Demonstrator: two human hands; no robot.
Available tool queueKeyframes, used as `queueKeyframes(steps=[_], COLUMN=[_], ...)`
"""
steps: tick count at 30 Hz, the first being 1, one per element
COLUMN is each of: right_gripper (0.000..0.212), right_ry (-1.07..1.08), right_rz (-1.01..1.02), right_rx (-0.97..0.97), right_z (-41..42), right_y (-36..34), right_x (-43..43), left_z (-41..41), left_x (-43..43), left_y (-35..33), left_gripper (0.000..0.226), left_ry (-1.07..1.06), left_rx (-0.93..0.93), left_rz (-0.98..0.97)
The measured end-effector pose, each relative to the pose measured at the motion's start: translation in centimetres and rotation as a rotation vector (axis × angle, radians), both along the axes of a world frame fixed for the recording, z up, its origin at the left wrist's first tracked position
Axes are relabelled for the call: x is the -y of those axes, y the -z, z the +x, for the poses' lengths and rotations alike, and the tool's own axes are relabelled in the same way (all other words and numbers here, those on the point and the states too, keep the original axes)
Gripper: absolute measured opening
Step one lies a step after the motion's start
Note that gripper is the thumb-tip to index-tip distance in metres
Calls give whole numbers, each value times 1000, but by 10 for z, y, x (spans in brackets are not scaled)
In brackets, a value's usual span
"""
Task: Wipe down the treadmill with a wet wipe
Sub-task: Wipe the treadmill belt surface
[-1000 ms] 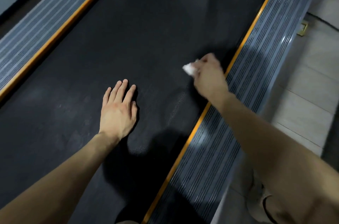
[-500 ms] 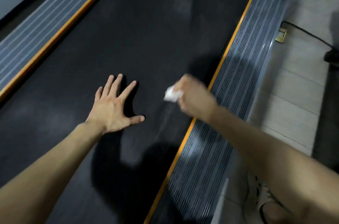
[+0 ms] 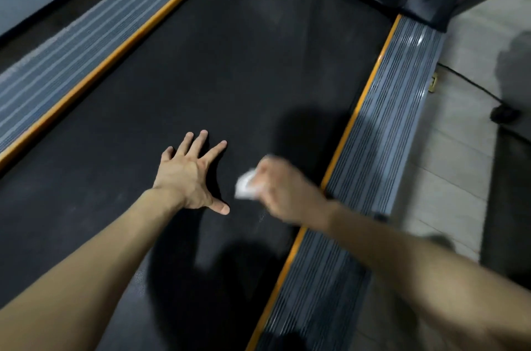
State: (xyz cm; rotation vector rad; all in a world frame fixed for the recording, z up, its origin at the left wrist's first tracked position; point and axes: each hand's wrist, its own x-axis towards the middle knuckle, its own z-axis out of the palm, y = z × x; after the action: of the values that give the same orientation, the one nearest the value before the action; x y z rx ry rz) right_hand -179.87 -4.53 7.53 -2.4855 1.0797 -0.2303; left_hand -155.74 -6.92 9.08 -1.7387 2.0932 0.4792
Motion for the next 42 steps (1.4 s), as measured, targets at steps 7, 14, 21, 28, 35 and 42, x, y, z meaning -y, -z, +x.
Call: queueKeyframes(steps=[7,14,21,28,35,42], right_gripper=[11,20,15,29,28,33], right_ry=[378,-88,497,-335,387,-473], right_rz=[-146,-43,-147,22,-347,2], right_rx=[72,57,-90,36,-92,-13], right_z=[-36,43,7,79,49,130], right_y=[-13,3,-1,-9,-5,11], right_x=[98,27,136,3,186,50], left_z=[5,40,79,78,115,142], left_x=[-4,11,10,18,26,28], left_y=[1,-17,-10,-15,-20,-2], left_gripper=[159,158,167,167,159,178], left_ry=[9,-123,-248,-237,-262,-493], left_rx=[-23,-276,-52,-19,-2,7], left_rz=[-40,-19,1,-34,-73,24])
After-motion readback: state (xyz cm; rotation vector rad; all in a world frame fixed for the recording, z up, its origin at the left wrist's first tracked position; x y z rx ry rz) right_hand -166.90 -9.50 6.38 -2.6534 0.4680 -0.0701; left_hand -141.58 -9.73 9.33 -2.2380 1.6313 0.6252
